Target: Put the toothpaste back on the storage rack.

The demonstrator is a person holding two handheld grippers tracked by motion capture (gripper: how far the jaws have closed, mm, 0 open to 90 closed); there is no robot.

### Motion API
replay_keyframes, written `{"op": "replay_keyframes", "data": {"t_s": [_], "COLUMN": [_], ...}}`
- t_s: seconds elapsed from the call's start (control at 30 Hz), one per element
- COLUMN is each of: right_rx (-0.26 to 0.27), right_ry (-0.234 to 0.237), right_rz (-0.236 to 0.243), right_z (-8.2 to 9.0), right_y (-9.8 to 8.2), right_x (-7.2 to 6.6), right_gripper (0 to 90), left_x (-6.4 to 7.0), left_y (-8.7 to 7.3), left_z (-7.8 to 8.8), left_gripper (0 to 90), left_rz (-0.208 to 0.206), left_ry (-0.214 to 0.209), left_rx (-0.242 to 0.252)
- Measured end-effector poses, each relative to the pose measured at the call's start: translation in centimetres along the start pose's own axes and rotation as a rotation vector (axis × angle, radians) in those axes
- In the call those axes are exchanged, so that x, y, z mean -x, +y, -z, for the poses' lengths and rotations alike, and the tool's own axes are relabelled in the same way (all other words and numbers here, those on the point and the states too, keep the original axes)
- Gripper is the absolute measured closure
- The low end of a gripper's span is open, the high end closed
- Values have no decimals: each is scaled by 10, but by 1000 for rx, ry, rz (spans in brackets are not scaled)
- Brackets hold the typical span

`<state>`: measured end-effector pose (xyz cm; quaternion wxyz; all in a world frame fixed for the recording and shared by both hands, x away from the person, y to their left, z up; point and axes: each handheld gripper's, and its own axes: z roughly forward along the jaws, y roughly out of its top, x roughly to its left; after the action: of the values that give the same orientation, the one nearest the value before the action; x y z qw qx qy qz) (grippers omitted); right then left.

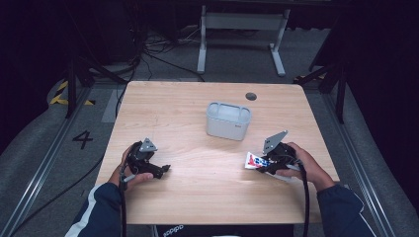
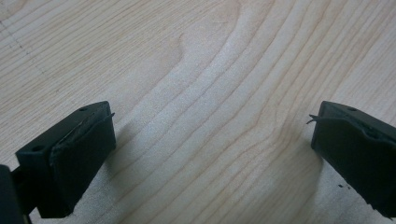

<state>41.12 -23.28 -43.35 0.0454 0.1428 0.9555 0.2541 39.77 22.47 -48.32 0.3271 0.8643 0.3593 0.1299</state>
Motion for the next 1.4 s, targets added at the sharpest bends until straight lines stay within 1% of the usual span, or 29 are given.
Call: {"op": "replay_keyframes", "data": {"t_s": [0.03,0.17,0.2,0.23,0.3,0.47,0.6,0.63,0.7,0.77,0.8,1.0,1.03,1.13,1.2,1.27,1.37,1.4], "right_rx": [0,43,43,73,90,114,159,169,186,198,210,233,246,261,281,311,364,364], "right_ry": [0,-13,-13,-21,-28,-38,-57,-52,-61,-59,-60,-59,-65,-64,-73,-88,-109,-109], "right_rz": [0,-15,-15,-24,-30,-39,-50,-52,-56,-51,-60,-64,-69,-67,-65,-62,-69,-69], "right_z": [0,6,6,9,11,14,18,20,21,23,24,27,29,32,35,38,45,45], "right_y": [0,0,0,0,0,-1,-1,-2,-2,-2,-2,-3,-3,-3,-2,-2,0,0], "right_x": [0,0,0,0,1,1,2,2,1,1,1,0,-1,-1,-3,-4,-7,-7], "right_gripper": [623,626,626,628,630,632,637,637,639,640,640,641,642,641,641,641,641,641], "left_x": [0,0,0,0,0,0,0,0,0,0,0,0,0,0,0,0,0,0], "left_y": [0,0,0,0,0,0,0,0,0,0,0,0,0,0,0,0,0,0], "left_z": [0,0,0,0,0,0,0,0,0,0,0,0,0,0,0,0,0,0], "left_gripper": [1,1,1,1,2,1,1,2,1,1,1,1,1,1,1,1,1,1], "left_rz": [0,0,0,0,0,0,0,0,0,0,0,0,1,0,1,0,0,0], "left_ry": [0,0,0,0,0,0,0,0,0,0,0,1,1,1,1,1,1,1], "left_rx": [0,0,0,0,0,0,0,0,0,0,0,0,0,0,0,0,1,1]}}
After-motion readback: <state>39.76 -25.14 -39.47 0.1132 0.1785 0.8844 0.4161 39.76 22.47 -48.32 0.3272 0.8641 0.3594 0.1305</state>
